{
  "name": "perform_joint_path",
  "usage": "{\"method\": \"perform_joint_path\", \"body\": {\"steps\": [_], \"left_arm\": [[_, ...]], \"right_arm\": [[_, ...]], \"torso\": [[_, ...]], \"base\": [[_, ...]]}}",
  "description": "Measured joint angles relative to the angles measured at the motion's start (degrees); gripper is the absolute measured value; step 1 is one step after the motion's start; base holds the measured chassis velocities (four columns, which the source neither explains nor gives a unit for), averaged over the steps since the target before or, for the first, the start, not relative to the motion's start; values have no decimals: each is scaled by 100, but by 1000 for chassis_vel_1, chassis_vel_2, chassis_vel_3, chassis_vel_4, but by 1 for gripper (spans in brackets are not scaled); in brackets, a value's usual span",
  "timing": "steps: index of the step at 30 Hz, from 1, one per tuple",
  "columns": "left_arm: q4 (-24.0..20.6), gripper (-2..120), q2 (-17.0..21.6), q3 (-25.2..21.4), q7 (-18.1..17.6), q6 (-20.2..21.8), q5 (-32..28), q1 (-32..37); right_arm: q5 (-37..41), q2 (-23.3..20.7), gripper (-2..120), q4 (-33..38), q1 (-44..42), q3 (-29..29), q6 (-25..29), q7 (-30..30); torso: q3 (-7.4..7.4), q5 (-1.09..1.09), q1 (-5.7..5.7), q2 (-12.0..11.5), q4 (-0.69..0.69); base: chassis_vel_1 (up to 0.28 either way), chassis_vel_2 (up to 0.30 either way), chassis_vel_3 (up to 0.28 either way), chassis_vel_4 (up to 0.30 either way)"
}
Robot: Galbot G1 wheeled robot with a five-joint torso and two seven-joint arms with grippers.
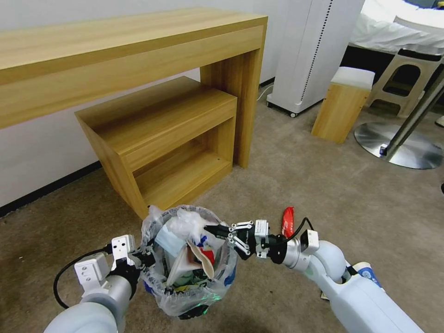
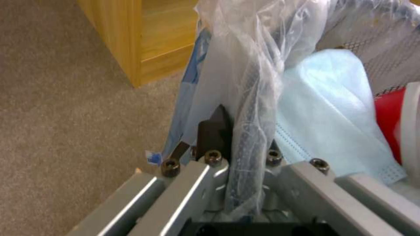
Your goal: Pick up the trash bin and place the garbage on the floor into it.
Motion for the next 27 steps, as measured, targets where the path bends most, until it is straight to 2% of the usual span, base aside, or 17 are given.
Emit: {"method": "perform_joint_path", "body": {"steps": [1,2,4,6,9,12,14,15,16,18,19,21,22,23,24,27], "left_arm": [[0,1,-1,5,4,3,-1,3],[0,1,-1,5,4,3,-1,3],[0,1,1,-15,15,12,-14,2],[-1,1,6,-54,17,13,-31,-5],[-12,1,72,-295,18,14,-110,-77],[-20,1,112,-418,18,12,-134,-119],[54,1,207,-693,24,-11,-147,-208],[142,1,261,-842,30,-20,-151,-227],[142,1,261,-842,30,-20,-151,-227],[302,1,344,-1114,43,-33,-176,-236],[302,1,344,-1114,43,-33,-176,-236],[402,1,373,-1312,55,-38,-212,-239],[402,1,373,-1312,55,-38,-212,-239],[487,1,379,-1466,61,-44,-238,-246],[536,1,378,-1556,65,-44,-250,-256],[630,1,381,-1743,35,-40,-313,-297]], "right_arm": [[-6,3,13,0,-19,13,-1,23],[-6,3,13,0,-19,13,-1,23],[-5,-3,25,43,-70,89,-2,38],[2,-16,28,77,-97,145,-2,25],[154,-109,43,213,-218,406,15,15],[218,-148,48,261,-283,501,40,87],[247,-213,61,360,-453,700,90,502],[83,-232,66,405,-559,795,88,944],[83,-232,66,405,-559,795,88,944],[-269,-264,75,491,-814,988,-42,2002],[-269,-264,75,491,-814,988,-42,2002],[-417,-308,83,554,-1044,1146,-242,2728],[-417,-308,83,554,-1044,1146,-242,2728],[-486,-349,91,582,-1251,1329,-378,3162],[-527,-372,96,581,-1383,1477,-432,3345],[-566,-389,99,528,-1551,1718,-467,3516]], "torso": [[0,0,0,0,0],[0,0,0,0,0],[0,0,0,0,0],[0,0,0,0,0],[0,-1,0,0,0],[0,0,0,0,0],[-1,0,0,0,0],[-1,-1,0,0,0],[-1,-1,0,0,0],[-1,1,0,0,1],[-1,1,0,0,1],[-1,0,0,0,1],[-1,0,0,0,1],[-1,0,0,0,0],[-1,0,0,0,0],[-1,-1,0,0,0]], "base": [[0,0,0,0],[0,0,0,0],[0,0,0,0],[0,0,0,0],[0,0,0,0],[0,0,0,0],[0,0,0,0],[0,0,0,0],[0,0,0,0],[0,0,0,0],[0,0,0,0],[0,0,0,0],[0,0,0,0],[0,0,0,0],[0,0,0,0],[0,0,0,0]]}}
